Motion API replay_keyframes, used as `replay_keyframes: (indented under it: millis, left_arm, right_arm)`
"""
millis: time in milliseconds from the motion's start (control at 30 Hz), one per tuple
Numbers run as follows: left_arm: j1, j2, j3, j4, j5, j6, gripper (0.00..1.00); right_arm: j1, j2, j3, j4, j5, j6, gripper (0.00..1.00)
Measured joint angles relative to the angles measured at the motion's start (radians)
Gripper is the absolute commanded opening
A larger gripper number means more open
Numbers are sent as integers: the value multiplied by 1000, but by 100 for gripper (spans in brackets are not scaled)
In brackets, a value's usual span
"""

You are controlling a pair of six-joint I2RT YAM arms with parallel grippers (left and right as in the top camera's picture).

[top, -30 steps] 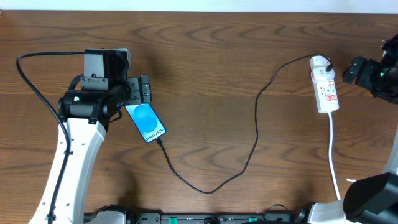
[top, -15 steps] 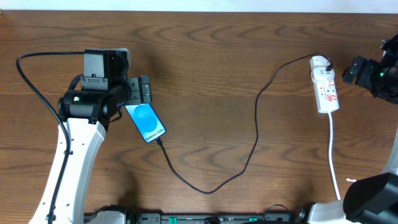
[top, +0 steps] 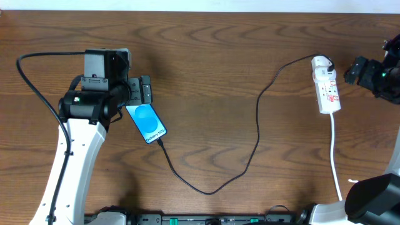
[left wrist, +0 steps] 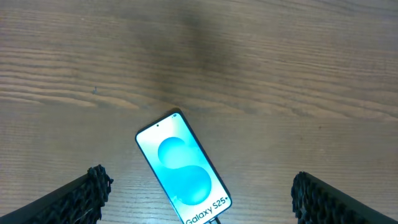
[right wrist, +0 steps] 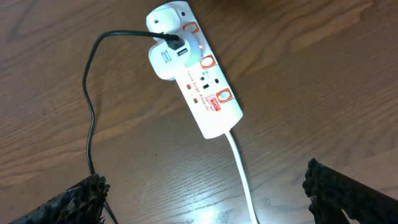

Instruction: Plug charger to phone and switch on socket

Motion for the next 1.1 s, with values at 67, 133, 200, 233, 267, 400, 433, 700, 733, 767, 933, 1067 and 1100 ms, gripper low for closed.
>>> replay_keyframes:
  millis: [67,133,200,233,267,400,433,700,733,767,933,1067,1100]
  left_arm:
    - [0,-10,-14,10,0,0,95]
    - [0,-29,-37,32,0,0,95]
    - [0,-58,-66,61,0,0,95]
    - [0,-75,-84,79,0,0,95]
    - [0,-93,-102,100,0,0,95]
    - [0,-167,-191,219,0,0,95]
    - [0,-192,-225,266,0,0,95]
    - [0,-393,-485,590,8,0,96]
    - [0,-430,-526,624,9,0,95]
    - [0,-457,-555,650,9,0,95]
    - [0,-637,-739,809,12,-1,95]
    - [0,-763,-870,929,12,-1,95]
    - [0,-792,-900,958,12,-1,95]
  right_arm:
    - [0,0,0,0,0,0,99]
    - [0,0,0,0,0,0,99]
    - [0,0,0,0,0,0,99]
    - [0,0,0,0,0,0,99]
    - [0,0,0,0,0,0,99]
    - [0,0,0,0,0,0,99]
    - [0,0,0,0,-1,0,99]
    - [0,0,0,0,-4,0,99]
    - [0,0,0,0,-3,0,99]
    - [0,0,0,0,-4,0,99]
    - [0,0,0,0,-4,0,99]
    - [0,0,0,0,-4,0,99]
    - [0,0,0,0,-4,0,99]
